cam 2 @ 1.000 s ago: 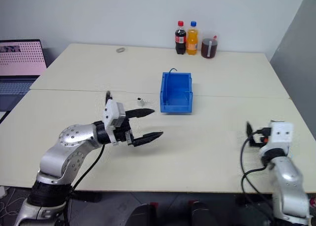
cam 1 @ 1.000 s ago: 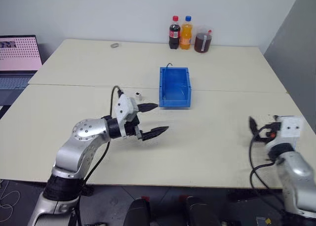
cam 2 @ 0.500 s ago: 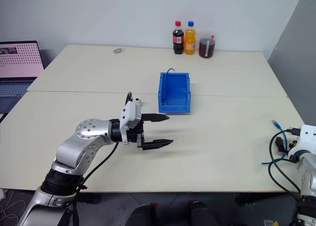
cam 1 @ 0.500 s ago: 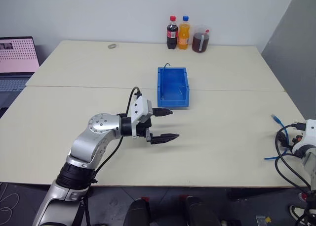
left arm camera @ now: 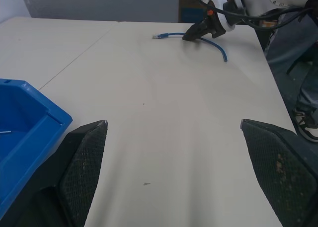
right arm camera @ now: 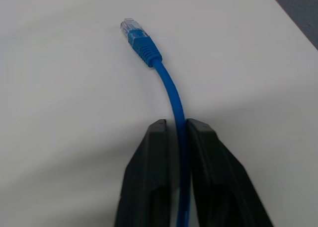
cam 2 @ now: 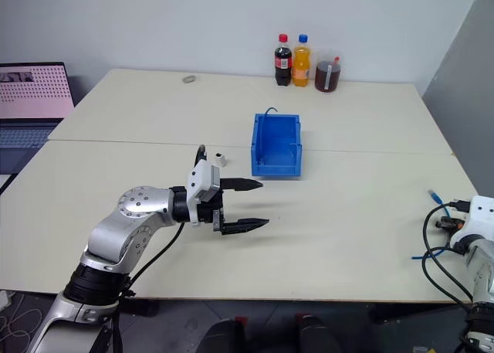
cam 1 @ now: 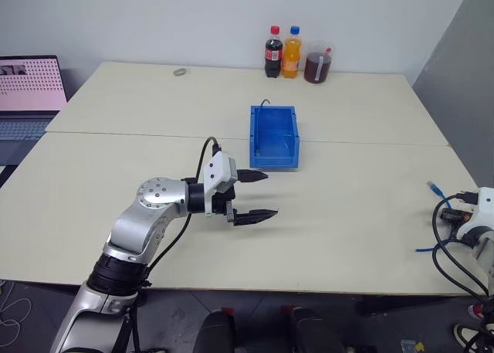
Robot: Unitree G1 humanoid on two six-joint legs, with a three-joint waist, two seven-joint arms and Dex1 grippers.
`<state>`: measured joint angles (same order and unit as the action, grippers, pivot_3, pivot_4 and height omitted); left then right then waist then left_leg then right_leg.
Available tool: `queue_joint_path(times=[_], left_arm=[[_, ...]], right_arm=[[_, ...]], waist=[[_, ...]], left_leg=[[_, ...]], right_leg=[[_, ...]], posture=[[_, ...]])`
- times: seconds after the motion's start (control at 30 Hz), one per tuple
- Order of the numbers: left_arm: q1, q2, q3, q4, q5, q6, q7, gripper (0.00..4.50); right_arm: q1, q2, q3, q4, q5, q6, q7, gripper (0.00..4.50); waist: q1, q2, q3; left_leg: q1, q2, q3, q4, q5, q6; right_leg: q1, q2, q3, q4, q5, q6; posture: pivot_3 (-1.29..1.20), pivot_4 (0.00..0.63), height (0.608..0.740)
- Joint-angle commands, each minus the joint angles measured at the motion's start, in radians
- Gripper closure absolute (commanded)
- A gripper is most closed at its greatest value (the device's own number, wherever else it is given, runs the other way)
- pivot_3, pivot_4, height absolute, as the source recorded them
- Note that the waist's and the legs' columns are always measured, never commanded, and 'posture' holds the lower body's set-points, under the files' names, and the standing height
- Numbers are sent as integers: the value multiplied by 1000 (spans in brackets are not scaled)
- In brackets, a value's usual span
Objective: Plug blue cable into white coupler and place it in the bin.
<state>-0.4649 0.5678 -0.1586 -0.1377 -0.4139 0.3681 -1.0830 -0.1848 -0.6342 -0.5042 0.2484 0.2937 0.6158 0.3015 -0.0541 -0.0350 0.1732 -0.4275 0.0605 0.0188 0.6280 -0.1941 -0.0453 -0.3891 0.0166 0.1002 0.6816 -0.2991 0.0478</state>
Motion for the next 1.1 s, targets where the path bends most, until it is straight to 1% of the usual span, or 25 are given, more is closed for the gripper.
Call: queue_joint_path(times=[0.03, 0.17, 0.27, 0.37, 0.43, 0.5, 0.57, 0.63, 0.73, 0.8, 0.83, 0.93, 1.1], left_arm=[[-2, 6, 25, 12, -1, -13, -5, 0], [40, 53, 40, 28, 4, -7, -21, 0], [113, 117, 82, 54, 7, -1, -27, 0], [201, 179, 132, 96, 24, -25, -26, 0], [250, 202, 181, 116, 14, -24, -11, 0], [287, 210, 241, 125, -17, 6, 8, 0], [316, 214, 292, 128, -41, 33, 20, 0], [353, 218, 346, 122, -69, 65, 30, 0], [403, 224, 401, 102, -94, 98, 40, 0], [429, 229, 421, 85, -99, 109, 43, 0], [444, 231, 435, 77, -106, 118, 46, 0], [480, 237, 462, 61, -106, 124, 57, 0], [490, 235, 465, 43, -109, 137, 67, 0]], right_arm=[[-31, -74, 13, 19, 5, -33, 84, 4486], [-29, -171, 112, -9, -9, -97, 278, 4486], [-26, -237, 214, -131, 8, -142, 452, 4486], [-36, -265, 330, -282, 22, -182, 595, 4486], [-74, -251, 435, -361, -14, -232, 645, 4486], [-147, -198, 556, -387, -88, -317, 658, 4486], [-226, -123, 661, -371, -156, -390, 654, 4486], [-321, -9, 765, -313, -213, -440, 637, 4486], [-422, 122, 866, -199, -285, -520, 624, 4486], [-467, 179, 905, -122, -320, -569, 622, 4486], [-488, 208, 922, -76, -336, -594, 618, 4486], [-539, 281, 961, 43, -380, -654, 603, 4486], [-566, 341, 979, 148, -427, -699, 583, 4486]], waist=[[-1, 0, 0], [-6, 4, 1], [-13, 5, 1], [-23, 6, 1], [-25, 6, 2], [-25, 5, 2], [-27, 4, 3], [-27, 4, 3], [-26, 4, 3], [-21, 4, 3], [-15, 3, 3], [1, 3, 3], [7, 3, 3]], left_leg=[[0, 0, 0, 0, 0, 0], [0, 0, 0, 0, 0, 0], [1, 1, 0, -1, 0, 0], [2, 2, 0, -2, 0, 0], [2, 3, -2, -2, 0, 0], [2, 2, -3, -2, 0, 0], [2, 3, -2, -1, 0, 0], [2, 2, -2, -1, 0, 0], [1, 2, -3, -1, 0, 0], [1, 2, -3, -1, 0, 0], [0, 2, -3, -2, 0, 0], [0, 2, -4, -2, -1, -1], [0, 2, -4, -1, -1, -1]], right_leg=[[0, 0, 0, 0, 0, 0], [0, 0, 0, 0, 0, 0], [0, 1, 0, 0, 0, -1], [0, 2, 0, 1, -1, -1], [0, 2, -2, 1, -1, -2], [0, 1, -3, 1, -1, -2], [0, 0, -2, 1, -1, -2], [0, 0, -3, 1, -1, -2], [-1, 0, -4, 1, -1, -2], [-1, 0, -4, 1, -1, -3], [-1, 0, -5, 1, 1, -7], [-1, -1, -6, 1, 1, -9], [-1, -1, -7, 1, 1, -9]], posture=[[0, 150, 740], [0, 150, 740], [0, 150, 740], [0, 150, 740], [0, 150, 740], [0, 150, 740], [0, 150, 740], [0, 150, 740], [0, 150, 740], [0, 150, 740], [0, 150, 740], [0, 150, 740], [0, 150, 740]])
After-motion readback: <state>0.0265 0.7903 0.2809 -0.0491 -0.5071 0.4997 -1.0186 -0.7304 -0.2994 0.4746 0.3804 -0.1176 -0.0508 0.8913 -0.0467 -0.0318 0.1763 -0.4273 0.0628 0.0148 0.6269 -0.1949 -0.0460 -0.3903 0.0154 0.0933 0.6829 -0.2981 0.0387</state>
